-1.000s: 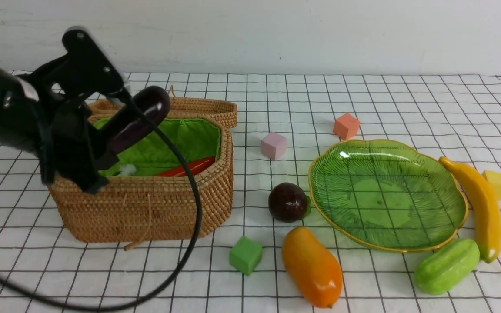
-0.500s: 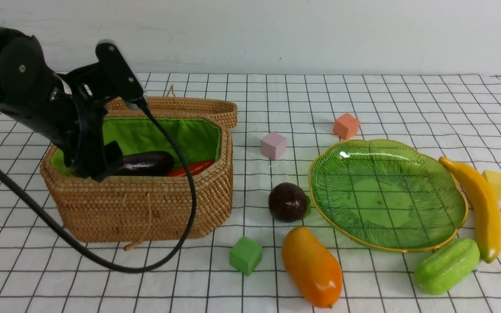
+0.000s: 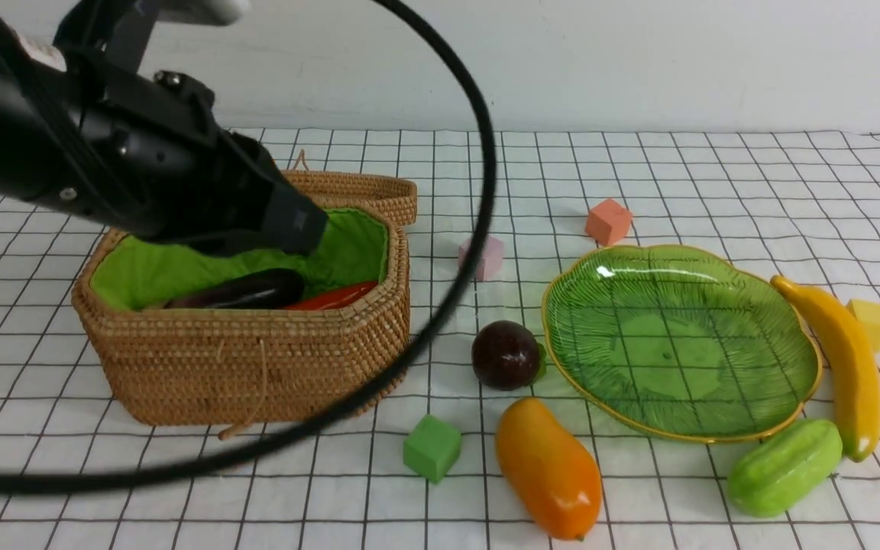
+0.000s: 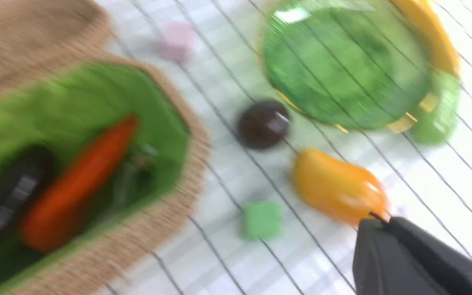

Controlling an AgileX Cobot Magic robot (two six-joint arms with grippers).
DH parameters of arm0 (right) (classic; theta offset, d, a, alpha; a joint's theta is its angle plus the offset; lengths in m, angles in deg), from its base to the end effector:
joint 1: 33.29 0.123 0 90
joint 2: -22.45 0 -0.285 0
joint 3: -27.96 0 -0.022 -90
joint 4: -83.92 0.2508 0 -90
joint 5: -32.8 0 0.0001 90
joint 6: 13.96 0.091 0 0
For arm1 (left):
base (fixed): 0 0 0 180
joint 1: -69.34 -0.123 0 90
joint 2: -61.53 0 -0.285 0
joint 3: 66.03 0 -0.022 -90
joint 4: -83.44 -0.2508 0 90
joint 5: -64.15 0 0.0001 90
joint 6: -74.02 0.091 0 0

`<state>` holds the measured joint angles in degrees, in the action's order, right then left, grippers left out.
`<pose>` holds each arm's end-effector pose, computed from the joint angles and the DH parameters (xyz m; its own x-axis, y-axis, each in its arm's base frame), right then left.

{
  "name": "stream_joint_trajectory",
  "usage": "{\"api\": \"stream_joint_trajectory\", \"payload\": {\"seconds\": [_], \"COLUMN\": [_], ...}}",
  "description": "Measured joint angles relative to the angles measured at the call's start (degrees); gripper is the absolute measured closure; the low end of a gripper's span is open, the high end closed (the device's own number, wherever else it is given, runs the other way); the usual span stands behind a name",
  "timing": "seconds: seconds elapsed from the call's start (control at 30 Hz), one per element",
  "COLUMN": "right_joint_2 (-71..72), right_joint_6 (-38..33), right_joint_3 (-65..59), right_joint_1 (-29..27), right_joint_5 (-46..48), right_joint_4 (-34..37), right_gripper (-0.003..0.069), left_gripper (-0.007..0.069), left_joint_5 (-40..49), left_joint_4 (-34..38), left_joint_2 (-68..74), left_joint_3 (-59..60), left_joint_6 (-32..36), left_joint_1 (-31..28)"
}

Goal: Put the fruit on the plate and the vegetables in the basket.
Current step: Use the right arm to grab a mango and put it into the right plate

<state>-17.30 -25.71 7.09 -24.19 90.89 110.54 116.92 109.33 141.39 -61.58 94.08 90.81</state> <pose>0.0581 0.0444 0.4108 -0.4546 -0.0224 -0.8904 -0.4607 0.8615 0.2136 0.2289 -0.1240 0.3908 -0.6095 0.3046 -0.7319 0.6160 0.7632 -0.1953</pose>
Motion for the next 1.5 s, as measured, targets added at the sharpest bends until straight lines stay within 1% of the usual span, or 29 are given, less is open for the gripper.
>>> {"api": "stream_joint_trajectory", "payload": {"seconds": [0.07, 0.13, 0.27, 0.3, 0.47, 0.57, 0.6, 0.63, 0.7, 0.73, 0.8, 0.87, 0.9, 1.0, 1.03, 1.07, 1.1, 1.17, 1.23, 1.27, 1.33, 1.4, 1.5], "right_joint_2": [-2.32, -5.04, -11.31, -11.62, -19.45, -24.97, -24.97, -28.71, -33.04, -36.11, -40.63, -45.38, -47.58, -52.8, -54.63, -55.34, -58.12, -61.46, -64.27, -66.02, -68.16, -70.42, -72.3], "right_joint_6": [0.0, 0.0, 0.62, 0.63, 1.45, 1.4, 1.34, 1.08, 1.17, 1.65, 3.26, 5.9, 7.76, 11.39, 12.43, 12.73, 13.6, 14.25, 14.46, 14.59, 14.64, 14.78, 14.83], "right_joint_3": [0.0, 0.0, 0.42, 0.5, 3.41, 6.09, 6.28, 7.74, 9.58, 10.55, 12.45, 14.65, 15.88, 17.88, 18.37, 18.5, 18.77, 18.9, 18.9, 18.9, 18.9, 18.9, 18.9], "right_joint_1": [0.0, 0.0, 0.0, 0.0, 0.0, 1.76, 1.76, 4.53, 8.42, 11.45, 16.13, 20.48, 22.03, 23.94, 24.0, 24.0, 24.0, 24.0, 24.0, 24.0, 24.0, 24.0, 24.0], "right_joint_5": [1.09, 2.13, 4.17, 4.4, 6.68, 7.3, 7.3, 7.3, 7.18, 7.05, 6.48, 5.3, 4.36, 2.73, 2.28, 2.1, 1.33, 0.12, -1.04, -1.96, -3.96, -5.8, -7.63], "right_joint_4": [0.0, 0.0, 0.07, 0.07, 1.76, 4.29, 4.43, 5.17, 5.0, 4.56, 2.31, -2.36, -5.83, -12.06, -13.44, -13.85, -14.98, -15.47, -15.45, -15.45, -15.49, -15.49, -15.49], "right_gripper": [0.0424, 0.0424, 0.0424, 0.0424, 0.0431, 0.0489, 0.0494, 0.0533, 0.0567, 0.0579, 0.0586, 0.0576, 0.0562, 0.0501, 0.0465, 0.0449, 0.0375, 0.0267, 0.0179, 0.0114, 0.0032, -0.001, -0.0018], "left_gripper": [0.0638, 0.0638, 0.0638, 0.0638, 0.0638, 0.0638, 0.0638, 0.0638, 0.0638, 0.0638, 0.0638, 0.0638, 0.0638, 0.0638, 0.0638, 0.0638, 0.0638, 0.0638, 0.0638, 0.0638, 0.0638, 0.0638, 0.0638], "left_joint_5": [2.58, 2.82, -0.62, -0.83, -5.09, -5.76, -5.76, -6.63, -8.19, -8.89, -10.34, -11.31, -11.63, -12.0, -12.28, -12.48, -13.15, -13.69, -13.87, -13.87, -13.87, -13.82, -13.75], "left_joint_4": [-2.52, -5.46, -9.73, -9.83, -9.58, -9.31, -9.23, -9.1, -8.98, -8.81, -8.07, -7.09, -6.55, -4.93, -4.11, -3.95, -2.43, -0.86, 0.41, 1.24, 1.76, 2.05, 2.1], "left_joint_2": [-1.57, -3.78, -11.32, -11.75, -22.92, -28.61, -29.0, -32.67, -36.7, -38.17, -40.72, -42.46, -42.95, -43.36, -43.36, -43.36, -43.36, -43.36, -43.36, -43.36, -43.36, -43.36, -43.36], "left_joint_3": [0.41, 2.26, 9.4, 9.8, 19.68, 23.95, 24.2, 26.26, 28.2, 28.84, 30.1, 31.31, 31.75, 32.24, 32.24, 32.24, 32.24, 32.24, 32.24, 32.24, 32.24, 32.24, 32.24], "left_joint_6": [-2.32, -4.39, -7.89, -8.01, -8.58, -8.02, -8.02, -6.64, -5.76, -5.71, -5.64, -5.57, -5.42, -4.87, -4.42, -4.19, -3.06, -1.64, -0.34, 0.21, 0.65, 0.85, 0.87], "left_joint_1": [2.25, 4.2, 7.04, 7.11, 7.69, 7.69, 7.69, 7.69, 7.69, 7.69, 7.69, 7.69, 7.69, 7.69, 7.69, 7.69, 7.69, 7.69, 7.69, 7.69, 7.69, 7.69, 7.69]}}
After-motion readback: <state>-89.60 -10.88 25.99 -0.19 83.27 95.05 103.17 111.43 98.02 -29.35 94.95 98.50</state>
